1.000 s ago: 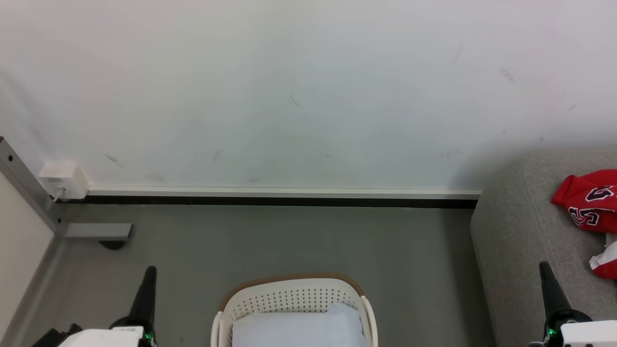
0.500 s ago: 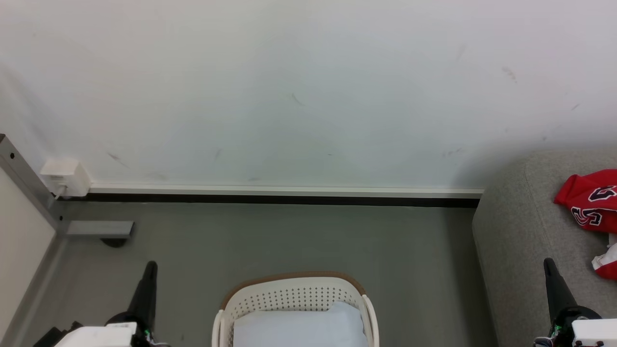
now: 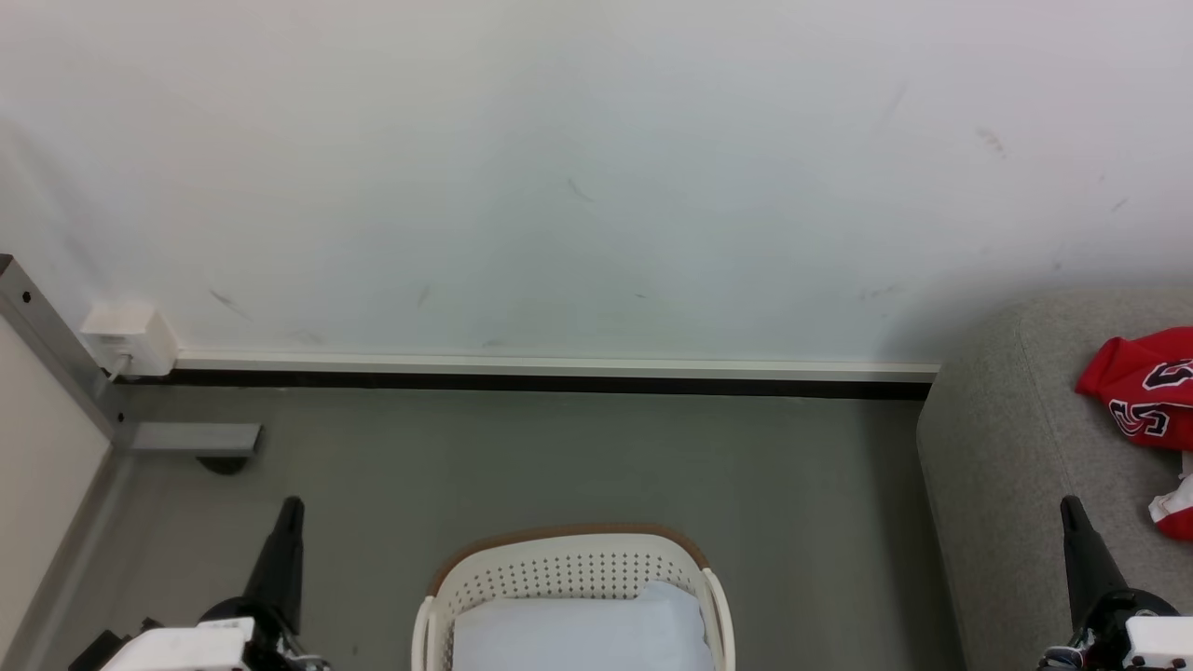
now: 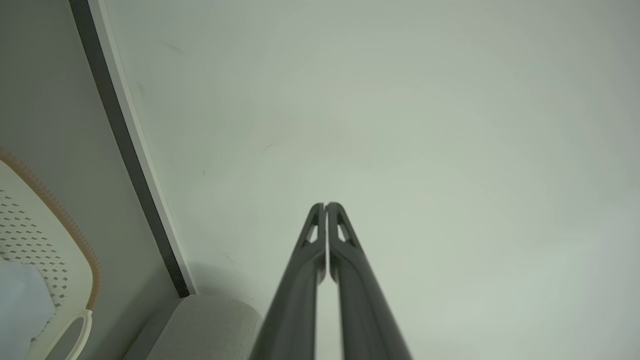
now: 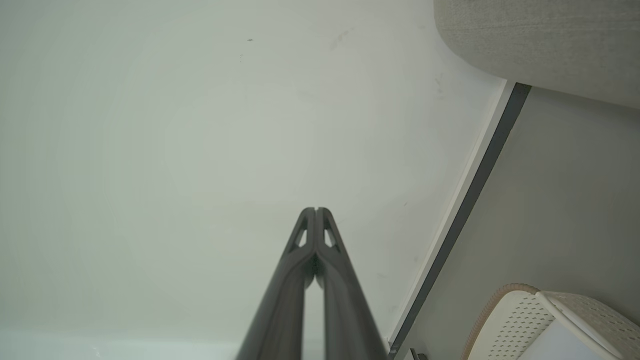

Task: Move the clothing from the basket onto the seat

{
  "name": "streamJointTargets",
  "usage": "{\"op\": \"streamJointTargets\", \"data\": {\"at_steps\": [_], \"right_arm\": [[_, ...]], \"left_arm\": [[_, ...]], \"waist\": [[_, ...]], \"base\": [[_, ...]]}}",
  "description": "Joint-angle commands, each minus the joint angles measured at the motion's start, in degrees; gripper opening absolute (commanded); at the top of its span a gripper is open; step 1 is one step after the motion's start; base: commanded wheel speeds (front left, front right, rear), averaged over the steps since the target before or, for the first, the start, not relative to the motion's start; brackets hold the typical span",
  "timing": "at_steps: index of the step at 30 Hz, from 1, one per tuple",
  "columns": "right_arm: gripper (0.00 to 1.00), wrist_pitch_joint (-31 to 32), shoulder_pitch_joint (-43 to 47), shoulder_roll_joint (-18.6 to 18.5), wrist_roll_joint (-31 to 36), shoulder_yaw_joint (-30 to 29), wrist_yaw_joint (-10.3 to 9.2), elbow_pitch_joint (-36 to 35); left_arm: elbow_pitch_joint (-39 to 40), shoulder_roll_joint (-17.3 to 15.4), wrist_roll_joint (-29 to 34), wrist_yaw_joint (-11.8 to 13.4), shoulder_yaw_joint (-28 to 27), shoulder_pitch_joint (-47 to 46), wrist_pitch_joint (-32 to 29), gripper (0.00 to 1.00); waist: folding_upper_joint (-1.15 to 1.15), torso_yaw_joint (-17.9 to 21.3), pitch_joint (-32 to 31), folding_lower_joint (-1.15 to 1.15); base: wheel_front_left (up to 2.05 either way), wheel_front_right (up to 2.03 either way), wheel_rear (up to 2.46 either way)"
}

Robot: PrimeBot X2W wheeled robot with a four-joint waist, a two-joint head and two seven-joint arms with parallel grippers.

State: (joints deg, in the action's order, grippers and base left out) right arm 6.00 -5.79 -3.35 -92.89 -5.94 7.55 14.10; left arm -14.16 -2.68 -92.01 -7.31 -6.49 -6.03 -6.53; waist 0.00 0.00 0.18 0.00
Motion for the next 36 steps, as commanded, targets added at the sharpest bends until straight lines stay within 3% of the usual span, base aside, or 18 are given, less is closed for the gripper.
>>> {"op": "streamJointTargets", "data": {"at_steps": [1, 36], "right_arm": [[0.00, 0.3, -0.7, 0.0, 0.0, -0.2, -0.12, -0.3], [0.00, 0.4, -0.7, 0.2, 0.3, -0.5, -0.12, -0.2]], "left_arm": [[0.2, -0.4, -0.7, -0.3, -0.2, -0.4, -0.2, 0.00], [0.2, -0.4, -0.7, -0.3, -0.1, -0.4, -0.2, 0.00]], "waist": [[0.00, 0.0, 0.0, 0.00], [0.00, 0.0, 0.0, 0.00]], "base": [[0.00, 0.00, 0.00], [0.00, 0.00, 0.00]]}}
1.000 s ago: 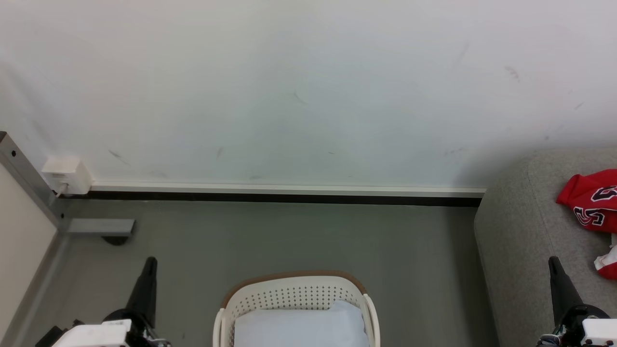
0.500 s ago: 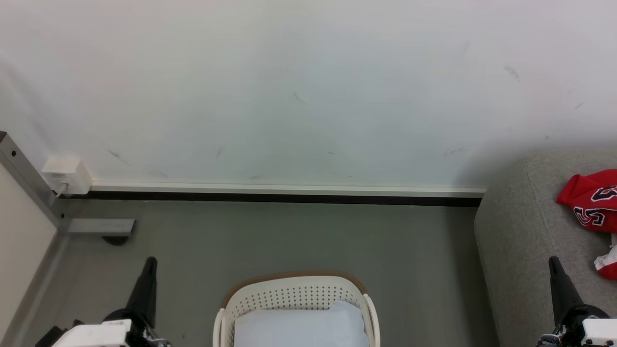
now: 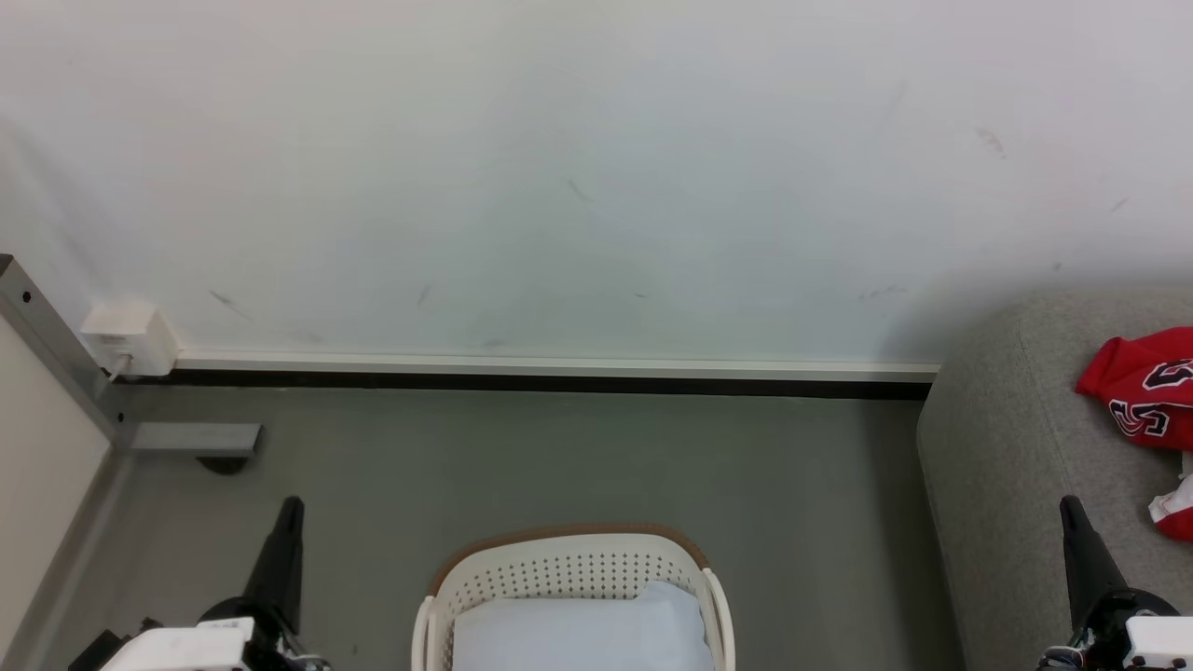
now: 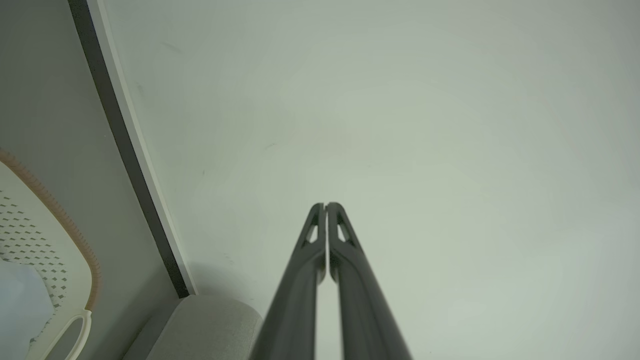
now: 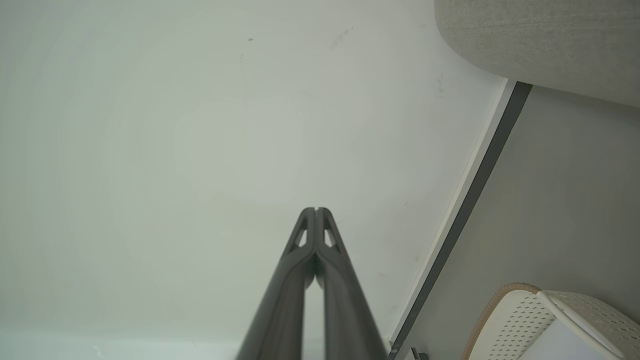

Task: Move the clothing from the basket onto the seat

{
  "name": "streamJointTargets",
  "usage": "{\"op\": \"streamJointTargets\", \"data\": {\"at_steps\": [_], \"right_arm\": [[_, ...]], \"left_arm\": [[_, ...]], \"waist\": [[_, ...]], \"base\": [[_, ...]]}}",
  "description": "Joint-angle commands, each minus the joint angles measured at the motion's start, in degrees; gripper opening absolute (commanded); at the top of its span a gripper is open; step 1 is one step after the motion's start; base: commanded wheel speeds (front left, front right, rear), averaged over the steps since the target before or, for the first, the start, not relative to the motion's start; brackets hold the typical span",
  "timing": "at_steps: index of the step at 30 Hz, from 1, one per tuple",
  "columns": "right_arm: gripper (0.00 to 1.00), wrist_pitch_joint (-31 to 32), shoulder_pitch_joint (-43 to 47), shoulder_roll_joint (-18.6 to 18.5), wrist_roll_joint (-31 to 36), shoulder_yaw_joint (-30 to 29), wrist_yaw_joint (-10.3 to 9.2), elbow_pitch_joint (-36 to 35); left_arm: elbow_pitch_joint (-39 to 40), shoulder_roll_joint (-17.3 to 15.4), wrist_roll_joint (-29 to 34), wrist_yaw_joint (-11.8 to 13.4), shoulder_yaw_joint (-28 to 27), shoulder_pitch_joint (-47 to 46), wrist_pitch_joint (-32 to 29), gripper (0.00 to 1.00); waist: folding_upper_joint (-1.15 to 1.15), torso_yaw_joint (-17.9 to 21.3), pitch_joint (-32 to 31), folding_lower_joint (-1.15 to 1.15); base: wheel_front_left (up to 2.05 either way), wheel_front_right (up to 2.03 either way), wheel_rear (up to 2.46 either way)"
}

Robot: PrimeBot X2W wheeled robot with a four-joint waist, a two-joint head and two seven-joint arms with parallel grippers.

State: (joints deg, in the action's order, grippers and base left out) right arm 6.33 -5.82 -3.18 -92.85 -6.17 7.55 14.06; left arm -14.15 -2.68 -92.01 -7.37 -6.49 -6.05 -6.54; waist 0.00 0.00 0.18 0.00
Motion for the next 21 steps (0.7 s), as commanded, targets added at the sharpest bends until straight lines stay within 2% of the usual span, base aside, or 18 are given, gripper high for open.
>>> {"op": "streamJointTargets", "data": {"at_steps": [1, 21], "right_arm": [[0.00, 0.1, -0.7, 0.1, 0.3, -0.2, -0.12, -0.2], [0.00, 0.1, -0.7, 0.1, 0.4, -0.4, -0.12, -0.2]], "left_arm": [[0.2, -0.4, -0.7, -0.2, -0.1, -0.4, -0.2, 0.00], [0.2, -0.4, -0.7, -0.3, -0.1, -0.4, -0.2, 0.00]], "waist": [[0.00, 0.0, 0.0, 0.00], [0.00, 0.0, 0.0, 0.00]], "base": [[0.00, 0.00, 0.00], [0.00, 0.00, 0.00]]}}
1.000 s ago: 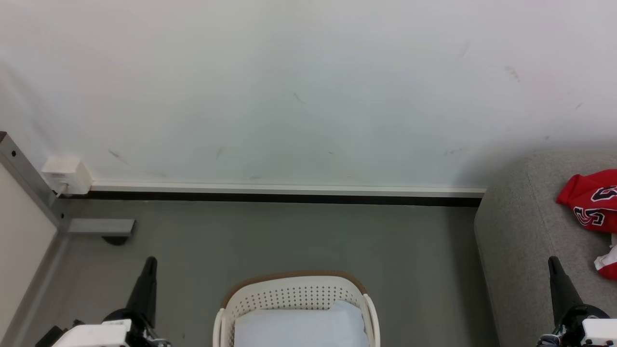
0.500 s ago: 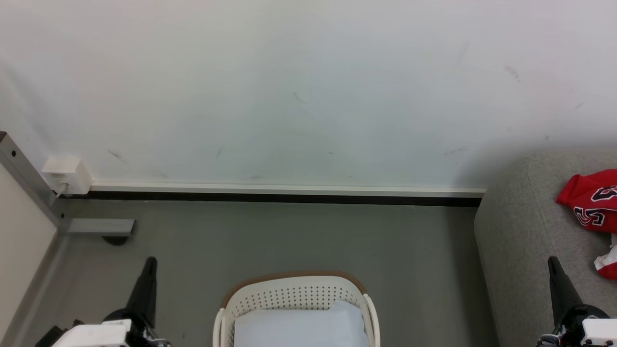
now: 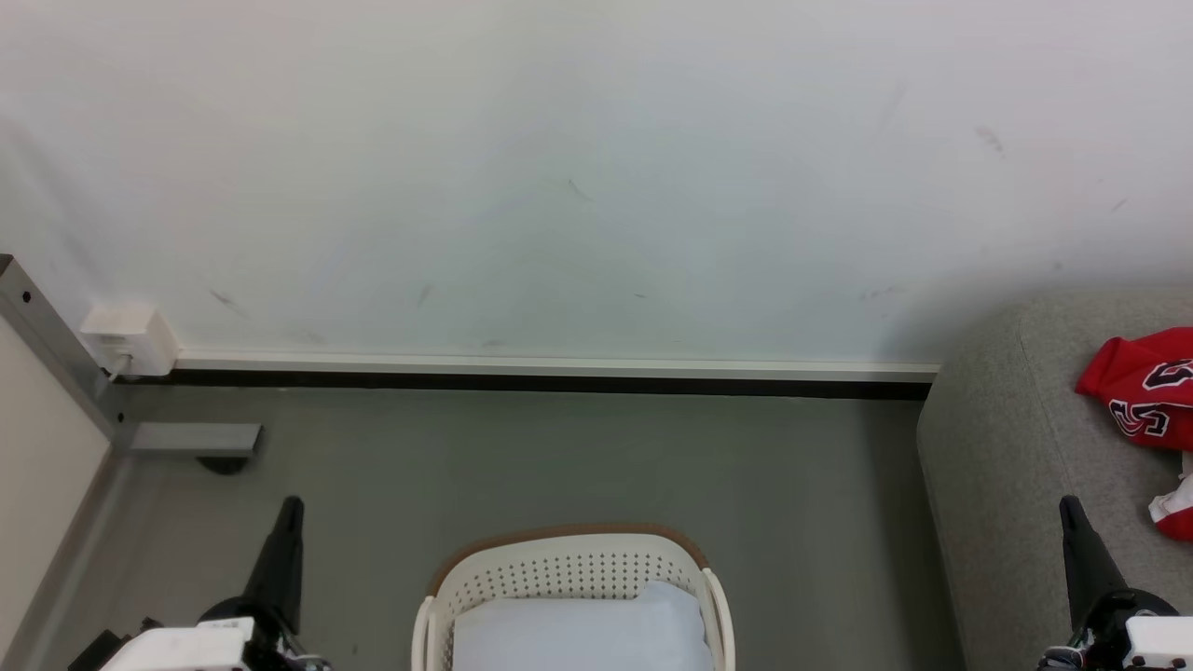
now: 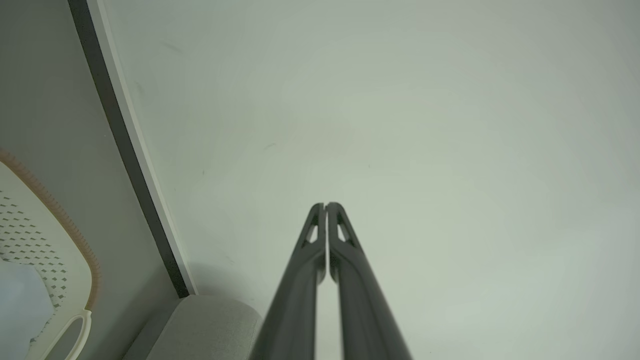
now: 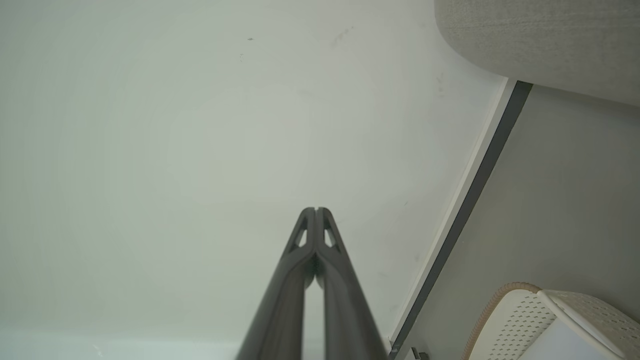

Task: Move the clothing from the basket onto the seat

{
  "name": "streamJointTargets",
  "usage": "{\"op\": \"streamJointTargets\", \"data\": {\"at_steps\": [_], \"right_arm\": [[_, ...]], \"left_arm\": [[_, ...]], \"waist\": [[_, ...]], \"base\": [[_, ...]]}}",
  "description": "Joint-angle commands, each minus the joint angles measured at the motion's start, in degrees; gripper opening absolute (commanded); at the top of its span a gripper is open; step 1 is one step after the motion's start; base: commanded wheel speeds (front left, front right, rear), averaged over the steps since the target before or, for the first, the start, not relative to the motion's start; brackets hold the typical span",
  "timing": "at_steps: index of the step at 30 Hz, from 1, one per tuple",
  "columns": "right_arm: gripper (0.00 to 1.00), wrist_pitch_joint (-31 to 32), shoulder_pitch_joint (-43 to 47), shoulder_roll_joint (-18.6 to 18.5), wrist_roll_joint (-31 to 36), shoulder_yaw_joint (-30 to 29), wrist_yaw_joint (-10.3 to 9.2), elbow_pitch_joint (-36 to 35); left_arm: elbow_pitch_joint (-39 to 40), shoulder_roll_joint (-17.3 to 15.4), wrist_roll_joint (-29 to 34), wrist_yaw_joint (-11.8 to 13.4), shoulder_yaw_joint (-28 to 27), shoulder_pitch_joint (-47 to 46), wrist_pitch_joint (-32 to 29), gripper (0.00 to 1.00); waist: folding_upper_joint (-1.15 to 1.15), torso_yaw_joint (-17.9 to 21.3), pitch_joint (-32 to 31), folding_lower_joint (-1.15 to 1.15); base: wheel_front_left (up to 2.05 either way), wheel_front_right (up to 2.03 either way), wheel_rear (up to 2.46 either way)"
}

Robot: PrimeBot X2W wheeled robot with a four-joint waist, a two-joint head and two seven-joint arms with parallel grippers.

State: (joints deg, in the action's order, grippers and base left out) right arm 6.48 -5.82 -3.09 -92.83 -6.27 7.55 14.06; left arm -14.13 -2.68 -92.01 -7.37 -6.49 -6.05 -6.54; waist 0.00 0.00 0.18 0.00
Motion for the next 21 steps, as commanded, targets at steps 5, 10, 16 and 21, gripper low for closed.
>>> {"op": "streamJointTargets", "data": {"at_steps": [5, 10, 16, 21], "right_arm": [[0.00, 0.0, -0.7, 0.0, 0.4, -0.3, -0.12, -0.2], [0.00, 0.0, -0.7, 0.1, 0.4, -0.3, -0.12, -0.2], [0.00, 0.0, -0.7, 0.1, 0.5, -0.3, -0.12, -0.2], [0.00, 0.1, -0.7, 0.1, 0.5, -0.3, -0.12, -0.2]], "left_arm": [[0.1, -0.4, -0.7, -0.3, -0.1, -0.4, -0.2, 0.00], [0.1, -0.4, -0.7, -0.3, -0.1, -0.4, -0.2, 0.00], [0.1, -0.4, -0.7, -0.3, -0.1, -0.4, -0.2, 0.00], [0.2, -0.4, -0.7, -0.3, -0.1, -0.4, -0.2, 0.00]], "waist": [[0.00, 0.0, 0.0, 0.00], [0.00, 0.0, 0.0, 0.00], [0.00, 0.0, 0.0, 0.00], [0.00, 0.0, 0.0, 0.00]], "base": [[0.00, 0.00, 0.00], [0.00, 0.00, 0.00], [0.00, 0.00, 0.00], [0.00, 0.00, 0.00]]}}
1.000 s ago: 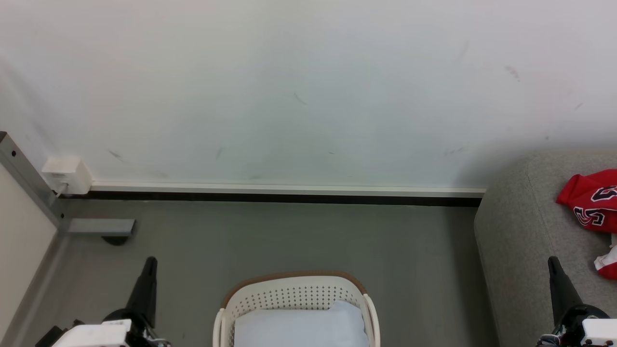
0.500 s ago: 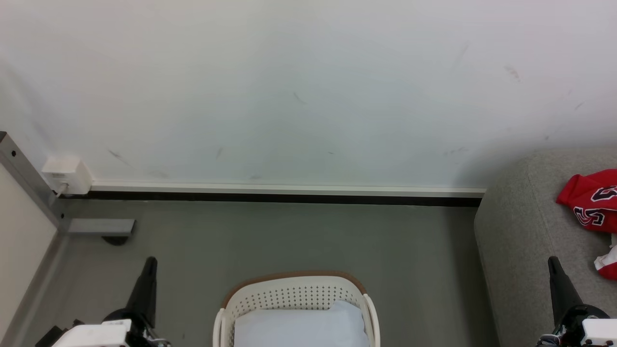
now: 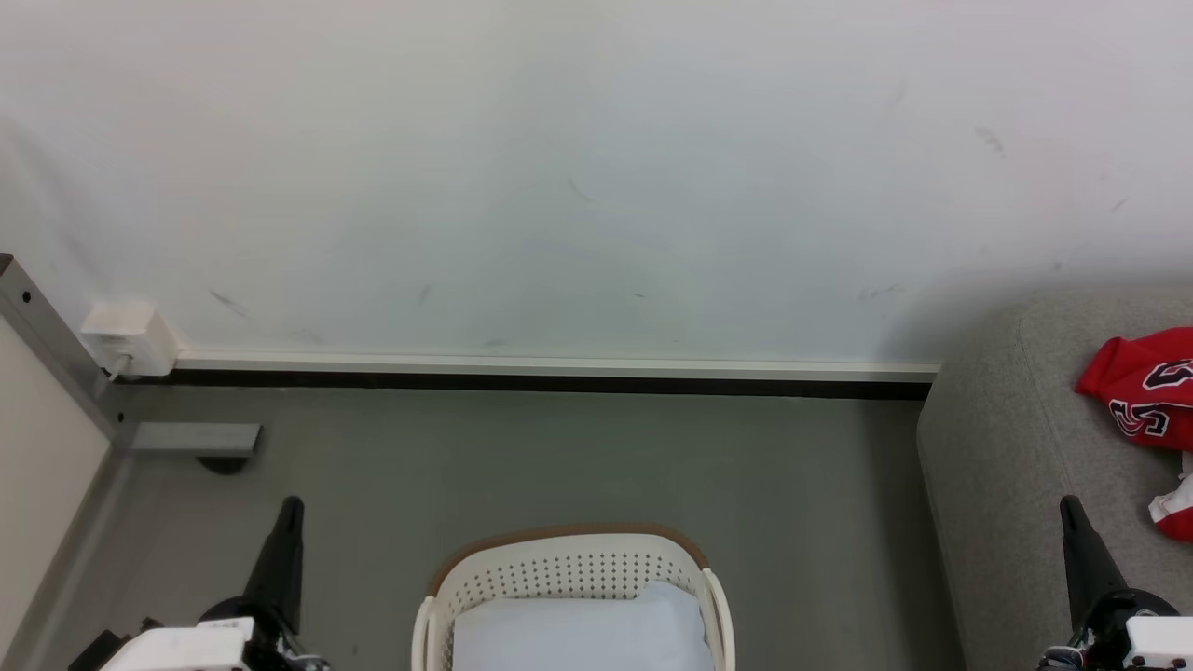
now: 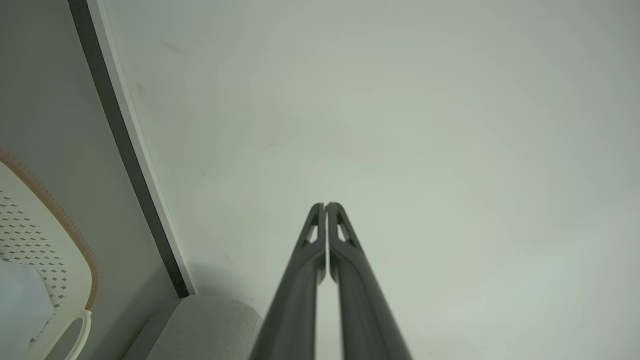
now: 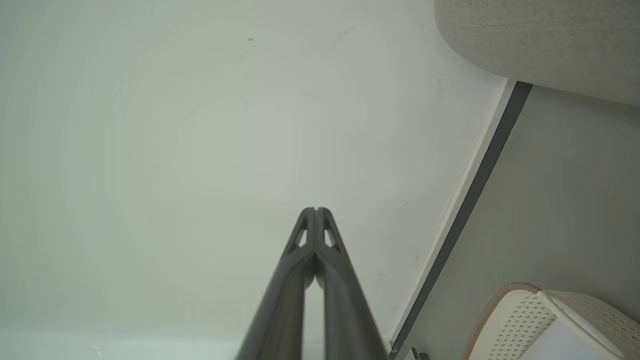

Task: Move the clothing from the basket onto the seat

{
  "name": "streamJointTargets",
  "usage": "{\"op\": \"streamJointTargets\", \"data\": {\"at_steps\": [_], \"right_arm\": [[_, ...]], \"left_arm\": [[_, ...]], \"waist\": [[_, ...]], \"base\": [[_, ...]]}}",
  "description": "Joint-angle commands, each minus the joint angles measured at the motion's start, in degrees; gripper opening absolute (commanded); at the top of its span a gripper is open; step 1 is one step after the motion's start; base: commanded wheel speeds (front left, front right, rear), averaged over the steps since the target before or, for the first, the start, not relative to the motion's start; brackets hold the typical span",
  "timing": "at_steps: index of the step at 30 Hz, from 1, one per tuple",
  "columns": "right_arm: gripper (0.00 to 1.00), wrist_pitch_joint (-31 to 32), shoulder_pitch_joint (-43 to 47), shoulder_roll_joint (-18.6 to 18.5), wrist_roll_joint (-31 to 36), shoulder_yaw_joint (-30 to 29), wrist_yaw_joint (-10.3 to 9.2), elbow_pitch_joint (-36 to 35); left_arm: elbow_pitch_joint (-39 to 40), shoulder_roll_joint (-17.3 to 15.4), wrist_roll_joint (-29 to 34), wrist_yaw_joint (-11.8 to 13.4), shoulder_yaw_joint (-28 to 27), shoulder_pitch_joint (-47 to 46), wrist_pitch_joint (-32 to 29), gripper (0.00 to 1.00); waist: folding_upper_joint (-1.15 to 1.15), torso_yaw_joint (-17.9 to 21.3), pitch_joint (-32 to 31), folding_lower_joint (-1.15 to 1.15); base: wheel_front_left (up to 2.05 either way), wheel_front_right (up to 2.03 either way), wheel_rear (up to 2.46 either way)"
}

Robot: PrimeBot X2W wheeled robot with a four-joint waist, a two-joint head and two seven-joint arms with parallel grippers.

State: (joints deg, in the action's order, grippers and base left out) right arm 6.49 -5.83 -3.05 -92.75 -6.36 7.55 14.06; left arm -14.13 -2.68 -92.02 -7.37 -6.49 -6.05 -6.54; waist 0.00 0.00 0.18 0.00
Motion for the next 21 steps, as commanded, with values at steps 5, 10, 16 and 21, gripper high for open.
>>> {"op": "streamJointTargets", "data": {"at_steps": [5, 10, 16, 21], "right_arm": [[0.00, 0.1, -0.7, 0.1, 0.4, -0.3, -0.12, -0.2], [0.00, 0.1, -0.7, 0.1, 0.4, -0.3, -0.12, -0.1], [0.00, 0.1, -0.7, 0.1, 0.5, -0.3, -0.12, -0.1], [0.00, 0.1, -0.7, 0.1, 0.5, -0.3, -0.12, -0.1]], "left_arm": [[0.2, -0.4, -0.7, -0.3, -0.1, -0.4, -0.2, 0.00], [0.2, -0.4, -0.7, -0.3, -0.1, -0.4, -0.2, 0.00], [0.2, -0.4, -0.7, -0.3, -0.1, -0.4, -0.2, 0.00], [0.2, -0.4, -0.7, -0.3, -0.1, -0.4, -0.2, 0.00]], "waist": [[0.00, 0.0, 0.0, 0.00], [0.00, 0.0, 0.0, 0.00], [0.00, 0.0, 0.0, 0.00], [0.00, 0.0, 0.0, 0.00]], "base": [[0.00, 0.00, 0.00], [0.00, 0.00, 0.00], [0.00, 0.00, 0.00], [0.00, 0.00, 0.00]]}}
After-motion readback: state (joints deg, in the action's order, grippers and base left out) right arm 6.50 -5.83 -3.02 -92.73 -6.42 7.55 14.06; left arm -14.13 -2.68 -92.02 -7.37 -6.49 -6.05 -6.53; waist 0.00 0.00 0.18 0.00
